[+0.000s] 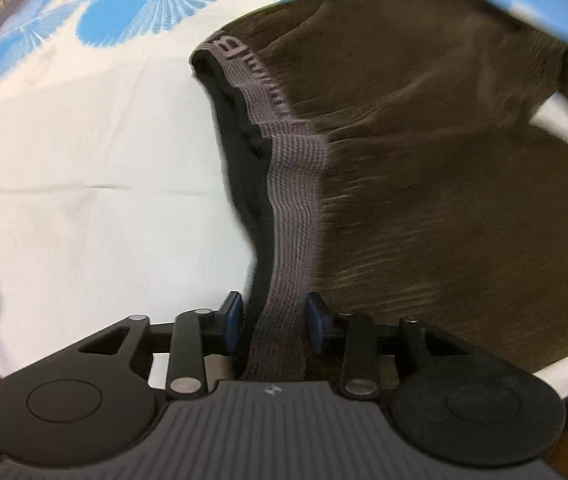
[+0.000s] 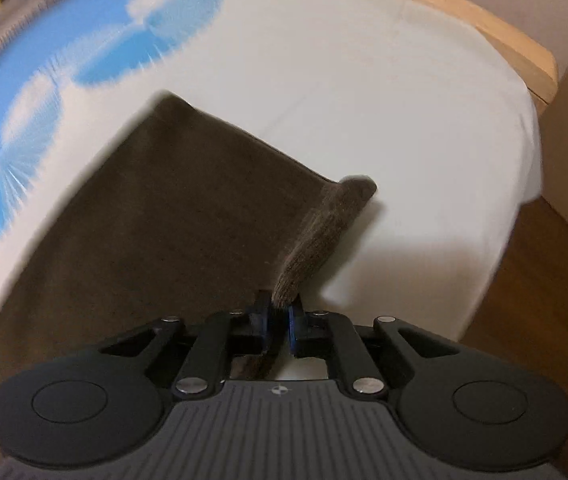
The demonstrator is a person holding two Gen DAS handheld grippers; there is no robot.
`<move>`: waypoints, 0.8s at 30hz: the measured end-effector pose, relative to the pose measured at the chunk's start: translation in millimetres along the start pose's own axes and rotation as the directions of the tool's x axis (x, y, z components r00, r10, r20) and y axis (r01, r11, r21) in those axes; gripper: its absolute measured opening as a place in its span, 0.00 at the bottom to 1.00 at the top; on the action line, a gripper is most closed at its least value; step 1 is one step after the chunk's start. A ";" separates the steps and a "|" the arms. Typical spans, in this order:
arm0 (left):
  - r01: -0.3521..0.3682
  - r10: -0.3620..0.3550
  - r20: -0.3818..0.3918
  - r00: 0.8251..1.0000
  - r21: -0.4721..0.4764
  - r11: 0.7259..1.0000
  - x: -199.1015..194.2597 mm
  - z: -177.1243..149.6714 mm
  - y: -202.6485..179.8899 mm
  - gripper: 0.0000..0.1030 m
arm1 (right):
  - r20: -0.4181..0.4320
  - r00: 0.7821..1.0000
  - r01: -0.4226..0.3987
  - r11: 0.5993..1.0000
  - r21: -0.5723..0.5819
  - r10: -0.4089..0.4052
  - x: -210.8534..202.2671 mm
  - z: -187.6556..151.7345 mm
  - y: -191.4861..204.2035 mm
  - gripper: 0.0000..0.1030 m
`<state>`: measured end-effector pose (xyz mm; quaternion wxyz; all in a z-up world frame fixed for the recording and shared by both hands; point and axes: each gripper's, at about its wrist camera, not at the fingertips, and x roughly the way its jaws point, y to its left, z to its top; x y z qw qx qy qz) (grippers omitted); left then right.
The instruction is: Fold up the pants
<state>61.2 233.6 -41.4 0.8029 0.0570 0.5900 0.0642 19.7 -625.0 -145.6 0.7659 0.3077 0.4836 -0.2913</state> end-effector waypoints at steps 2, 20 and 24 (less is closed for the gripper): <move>-0.061 0.059 0.083 0.995 0.017 0.998 -12.2 3.4 -3.8 0.50 | 0.016 1.000 0.026 1.000 0.009 -0.026 -4.2 -0.3 2.4 0.19; -0.007 -0.015 0.134 0.991 0.162 0.987 -21.3 25.1 -72.2 0.57 | 0.348 0.923 -0.205 0.975 0.088 0.162 -98.1 -1.8 48.6 0.23; 0.000 -0.030 0.220 0.975 0.137 0.991 -40.0 35.5 -89.7 0.57 | 0.296 0.853 -0.450 0.893 0.000 0.430 -105.5 -7.2 83.6 0.24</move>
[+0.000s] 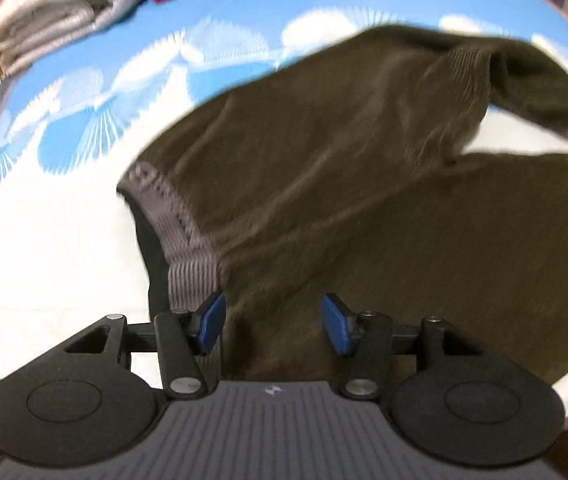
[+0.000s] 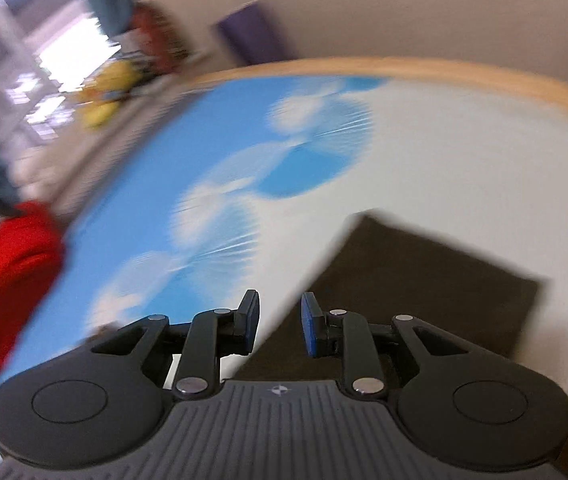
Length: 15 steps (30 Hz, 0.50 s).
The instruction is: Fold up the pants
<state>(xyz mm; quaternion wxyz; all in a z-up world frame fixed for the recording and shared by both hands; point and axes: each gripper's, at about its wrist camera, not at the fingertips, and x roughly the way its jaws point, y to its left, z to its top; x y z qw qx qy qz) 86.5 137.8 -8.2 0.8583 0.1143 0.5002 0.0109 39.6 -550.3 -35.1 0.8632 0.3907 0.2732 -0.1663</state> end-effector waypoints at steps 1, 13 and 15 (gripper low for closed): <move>-0.007 0.007 0.027 1.000 0.008 1.000 -3.2 4.5 -5.1 0.57 | -0.024 0.998 -0.051 0.999 -0.004 0.050 4.5 -2.9 8.8 0.24; 0.097 -0.074 0.303 0.950 -0.060 0.993 -76.3 129.3 -108.8 0.16 | -0.252 0.945 -0.186 0.976 0.116 0.211 77.0 -45.5 86.8 0.44; 0.155 -0.113 0.379 0.919 -0.083 0.984 -75.0 143.8 -122.3 0.17 | -0.265 0.943 -0.171 0.976 0.134 0.202 87.9 -54.5 96.0 0.46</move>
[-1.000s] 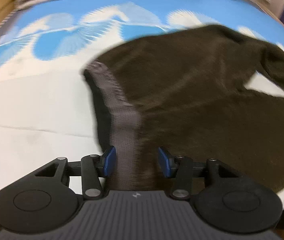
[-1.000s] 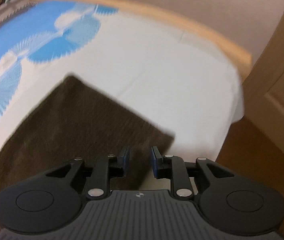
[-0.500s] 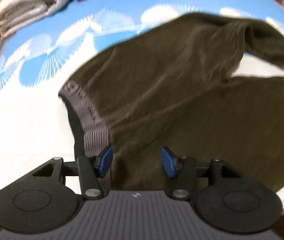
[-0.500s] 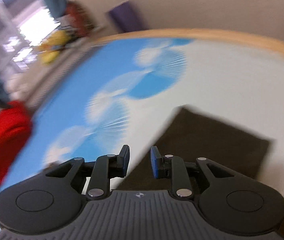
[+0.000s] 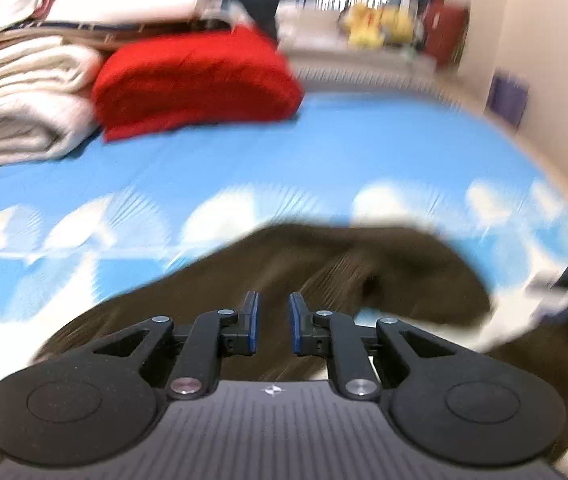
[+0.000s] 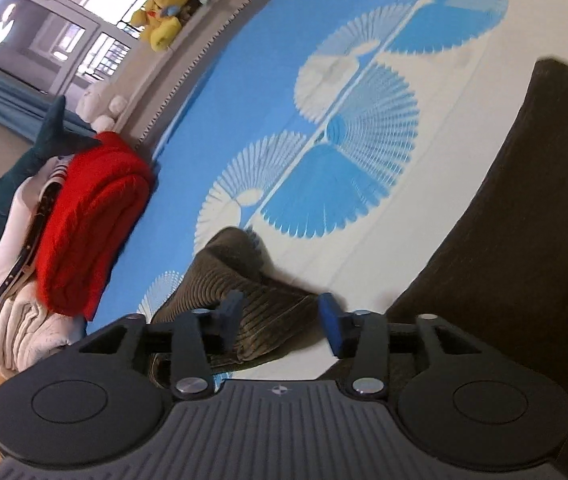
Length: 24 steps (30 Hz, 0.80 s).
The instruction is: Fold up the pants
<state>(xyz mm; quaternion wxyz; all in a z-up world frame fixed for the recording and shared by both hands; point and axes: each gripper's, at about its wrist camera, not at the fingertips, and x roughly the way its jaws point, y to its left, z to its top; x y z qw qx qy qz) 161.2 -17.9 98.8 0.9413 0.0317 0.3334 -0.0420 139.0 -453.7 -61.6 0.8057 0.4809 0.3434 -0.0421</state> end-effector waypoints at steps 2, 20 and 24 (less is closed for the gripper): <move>0.028 -0.027 0.062 0.998 -0.015 0.999 16.4 -7.2 -11.6 0.17 | -0.017 1.000 0.001 0.999 0.034 0.000 13.8 -4.9 2.9 0.47; 0.155 -0.148 -0.130 0.981 0.052 0.986 112.5 -15.6 -34.0 0.23 | 0.023 0.994 0.093 0.945 0.313 -0.105 91.3 -7.3 -7.7 0.13; 0.224 -0.214 -0.120 0.969 0.079 0.971 113.8 -20.0 -40.1 0.34 | 0.079 0.997 -0.014 0.974 0.227 -0.004 88.1 -6.0 18.8 0.03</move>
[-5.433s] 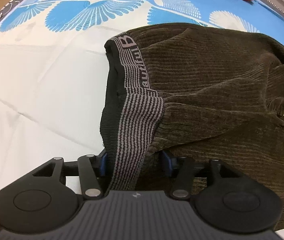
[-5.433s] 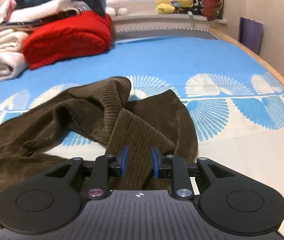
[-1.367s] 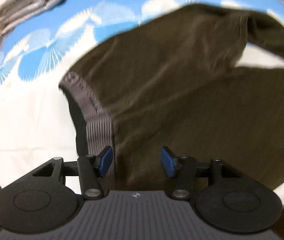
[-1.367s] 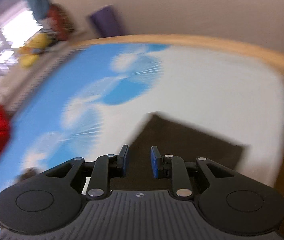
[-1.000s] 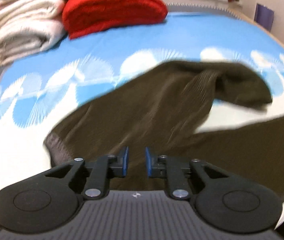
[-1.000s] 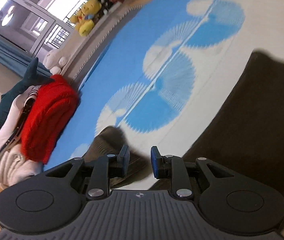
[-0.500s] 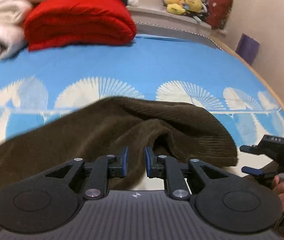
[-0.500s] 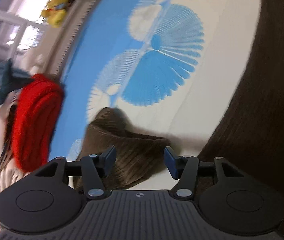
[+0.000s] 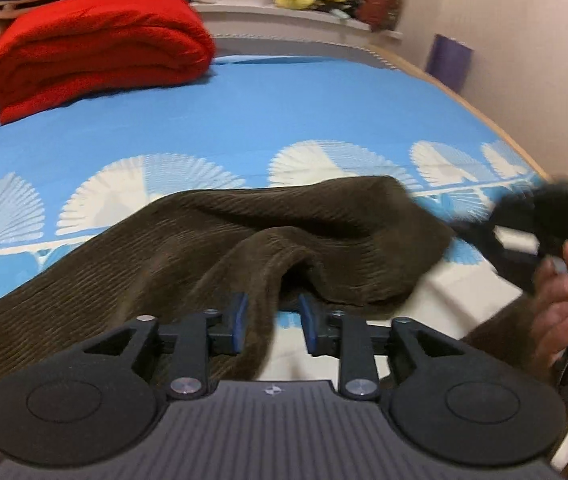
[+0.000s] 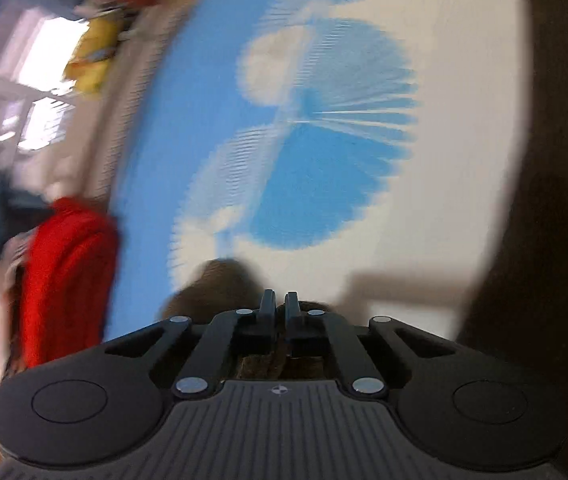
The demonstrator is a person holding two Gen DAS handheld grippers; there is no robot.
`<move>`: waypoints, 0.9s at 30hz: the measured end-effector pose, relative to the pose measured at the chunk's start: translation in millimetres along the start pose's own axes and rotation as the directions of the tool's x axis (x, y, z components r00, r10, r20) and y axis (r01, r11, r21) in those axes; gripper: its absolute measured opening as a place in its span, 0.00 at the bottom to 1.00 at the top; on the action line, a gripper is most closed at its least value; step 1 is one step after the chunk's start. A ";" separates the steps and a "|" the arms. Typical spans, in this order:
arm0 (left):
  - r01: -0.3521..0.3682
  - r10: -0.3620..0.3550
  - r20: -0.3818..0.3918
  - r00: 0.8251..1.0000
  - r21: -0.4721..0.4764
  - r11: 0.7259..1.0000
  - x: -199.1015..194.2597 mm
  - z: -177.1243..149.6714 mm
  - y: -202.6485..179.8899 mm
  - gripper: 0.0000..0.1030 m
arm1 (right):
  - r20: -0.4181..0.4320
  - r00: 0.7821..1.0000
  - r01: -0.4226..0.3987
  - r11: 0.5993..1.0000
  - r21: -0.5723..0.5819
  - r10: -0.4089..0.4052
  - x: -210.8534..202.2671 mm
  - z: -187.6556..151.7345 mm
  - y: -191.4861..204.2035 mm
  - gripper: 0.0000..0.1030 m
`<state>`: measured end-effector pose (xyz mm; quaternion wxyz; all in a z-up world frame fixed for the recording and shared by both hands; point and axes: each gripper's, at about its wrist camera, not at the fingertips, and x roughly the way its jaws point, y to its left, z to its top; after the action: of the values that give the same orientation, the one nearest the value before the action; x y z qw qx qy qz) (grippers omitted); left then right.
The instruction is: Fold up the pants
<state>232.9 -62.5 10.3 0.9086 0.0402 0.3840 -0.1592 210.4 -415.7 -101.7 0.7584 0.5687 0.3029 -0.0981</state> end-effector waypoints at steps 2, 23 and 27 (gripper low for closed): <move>0.038 -0.039 0.021 0.999 0.012 0.999 -0.9 -0.7 -3.7 0.43 | -0.078 0.986 -0.157 0.980 -0.125 0.148 6.8 -9.3 26.7 0.00; 0.023 -0.023 0.001 1.000 0.000 1.000 19.6 4.9 -11.1 0.59 | -0.033 0.990 0.137 0.990 0.038 -0.136 24.9 23.9 -20.7 0.48; 0.041 -0.041 0.000 0.999 0.017 0.999 17.7 3.7 -13.7 0.59 | -0.144 0.972 0.202 0.975 0.091 -0.188 43.0 13.5 -34.5 0.48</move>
<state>242.6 -80.8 1.0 0.9049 0.0399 0.3831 -0.1812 232.4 -431.3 -151.7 0.6919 0.5806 0.4021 -0.1497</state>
